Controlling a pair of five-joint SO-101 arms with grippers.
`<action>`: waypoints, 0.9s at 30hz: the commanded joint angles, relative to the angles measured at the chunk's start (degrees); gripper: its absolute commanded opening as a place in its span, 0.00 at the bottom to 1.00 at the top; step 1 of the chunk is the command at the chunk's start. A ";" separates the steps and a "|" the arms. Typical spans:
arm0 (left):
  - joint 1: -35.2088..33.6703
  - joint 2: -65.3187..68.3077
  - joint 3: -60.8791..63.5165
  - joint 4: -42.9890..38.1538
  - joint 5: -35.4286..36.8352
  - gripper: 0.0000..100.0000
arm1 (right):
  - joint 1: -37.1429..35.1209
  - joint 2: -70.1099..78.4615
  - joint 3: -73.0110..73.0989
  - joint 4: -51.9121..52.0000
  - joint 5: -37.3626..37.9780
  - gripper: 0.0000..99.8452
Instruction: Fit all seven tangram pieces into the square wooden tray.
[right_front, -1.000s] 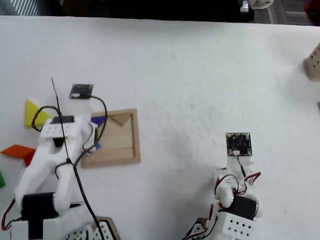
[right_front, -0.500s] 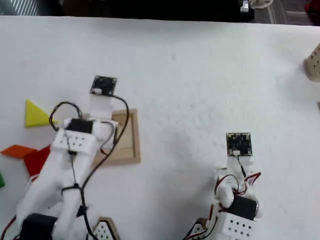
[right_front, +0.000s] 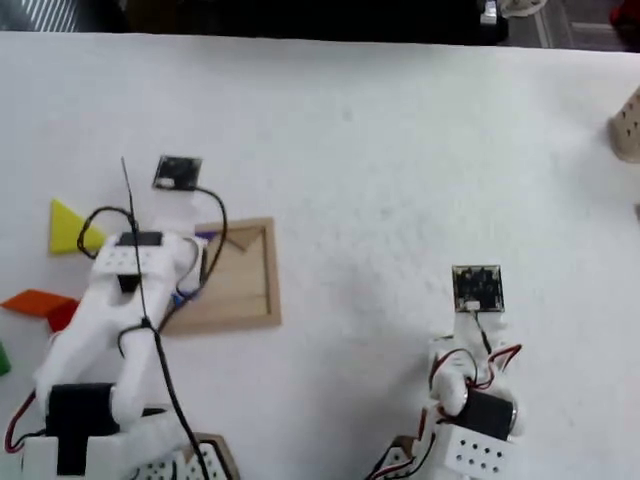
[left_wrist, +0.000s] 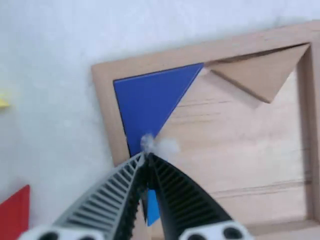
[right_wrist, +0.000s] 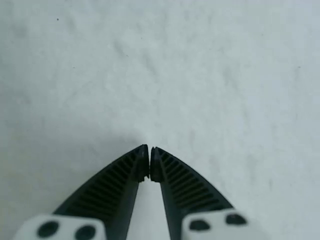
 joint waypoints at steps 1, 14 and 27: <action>-2.68 0.04 -0.62 1.41 -2.20 0.02 | 0.22 -0.66 0.35 0.31 0.53 0.02; -2.51 -3.03 -3.96 3.25 -0.35 0.02 | 0.04 -0.66 0.35 0.31 0.53 0.02; 7.43 -0.22 0.44 -1.32 4.75 0.02 | 0.22 -0.66 0.35 0.31 0.53 0.02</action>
